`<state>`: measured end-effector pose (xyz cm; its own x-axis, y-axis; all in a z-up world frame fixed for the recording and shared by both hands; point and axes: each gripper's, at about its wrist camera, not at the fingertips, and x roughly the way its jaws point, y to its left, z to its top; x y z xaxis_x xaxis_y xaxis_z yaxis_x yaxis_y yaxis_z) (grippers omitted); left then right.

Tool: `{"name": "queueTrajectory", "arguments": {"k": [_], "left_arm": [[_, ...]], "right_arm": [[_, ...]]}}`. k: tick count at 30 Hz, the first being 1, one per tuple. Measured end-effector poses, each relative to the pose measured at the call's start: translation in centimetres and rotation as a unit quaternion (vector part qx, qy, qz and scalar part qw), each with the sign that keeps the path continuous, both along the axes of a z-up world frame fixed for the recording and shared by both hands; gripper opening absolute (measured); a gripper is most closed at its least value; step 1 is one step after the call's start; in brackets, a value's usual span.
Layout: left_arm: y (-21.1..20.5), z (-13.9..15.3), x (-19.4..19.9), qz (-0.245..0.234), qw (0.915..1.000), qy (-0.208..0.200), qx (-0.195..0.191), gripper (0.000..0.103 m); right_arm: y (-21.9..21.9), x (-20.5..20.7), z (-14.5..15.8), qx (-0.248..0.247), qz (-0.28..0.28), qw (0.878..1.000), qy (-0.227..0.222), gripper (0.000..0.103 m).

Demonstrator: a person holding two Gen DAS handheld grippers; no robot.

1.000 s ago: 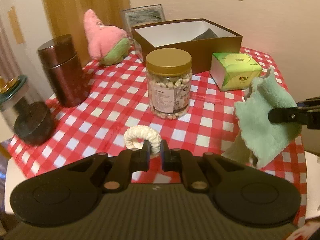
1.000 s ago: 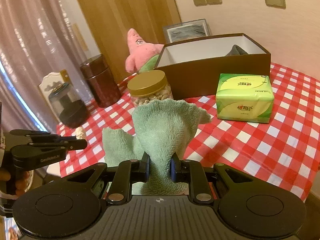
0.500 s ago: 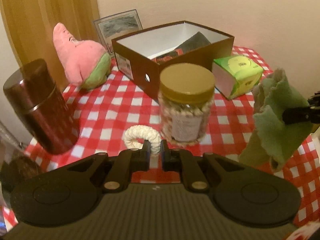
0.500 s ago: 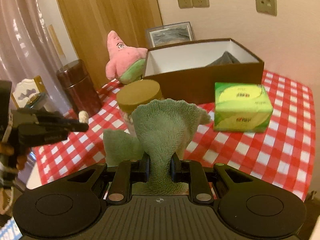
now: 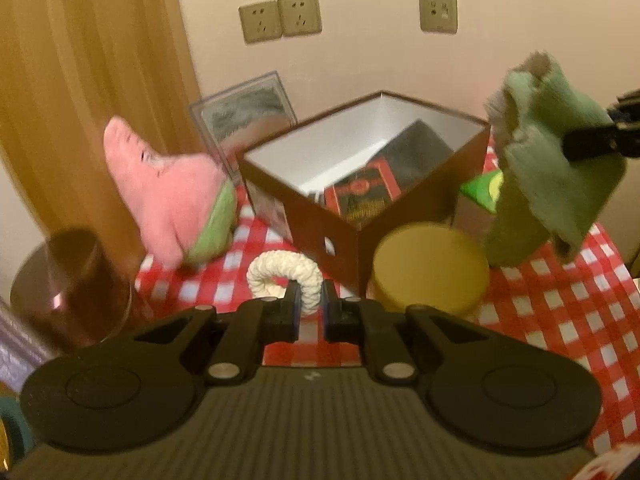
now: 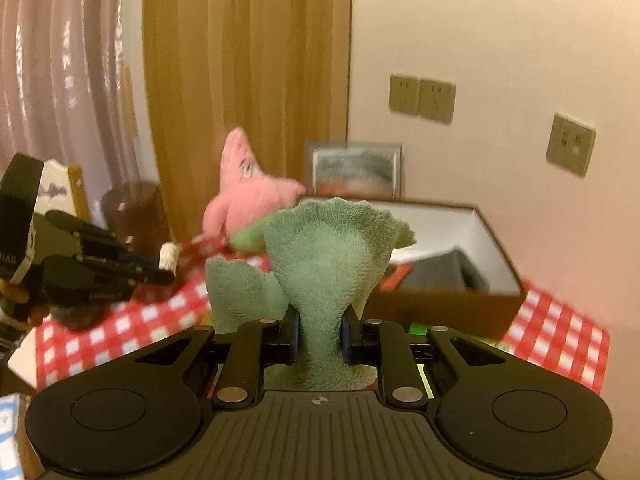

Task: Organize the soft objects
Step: 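Carry the towel and white ring pad up over the brown box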

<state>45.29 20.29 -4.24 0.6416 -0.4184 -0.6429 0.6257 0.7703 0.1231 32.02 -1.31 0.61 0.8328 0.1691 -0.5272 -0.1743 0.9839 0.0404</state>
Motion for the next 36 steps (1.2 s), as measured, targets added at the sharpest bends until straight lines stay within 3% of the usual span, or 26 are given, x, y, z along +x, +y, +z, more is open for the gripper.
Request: {"name": "queueTrajectory", "arguments": {"k": [9,18,24,28,36], "left_arm": [[-2.6,2.7,5.3,-0.022,0.9991,-0.021,-0.030,0.010],[-5.8,4.3,10.0,-0.036,0.9972,-0.025,-0.061,0.010],[-7.1,3.9,13.5,-0.034,0.9969,-0.008,-0.070,0.010],[-8.6,3.4,15.5,-0.041,0.9965,0.000,-0.073,0.010],[-12.2,1.0,19.1,-0.060,0.9962,0.027,-0.057,0.010]], "right_arm": [[0.0,6.0,1.3,0.032,-0.023,0.998,-0.044,0.019],[-1.7,12.6,1.4,0.118,-0.055,0.990,-0.049,0.019],[-4.9,17.3,-0.3,0.199,-0.095,0.975,-0.021,0.019],[-7.4,20.2,-2.8,0.264,-0.115,0.957,0.012,0.019],[-10.4,24.5,-7.9,0.222,-0.176,0.954,0.095,0.019]]}}
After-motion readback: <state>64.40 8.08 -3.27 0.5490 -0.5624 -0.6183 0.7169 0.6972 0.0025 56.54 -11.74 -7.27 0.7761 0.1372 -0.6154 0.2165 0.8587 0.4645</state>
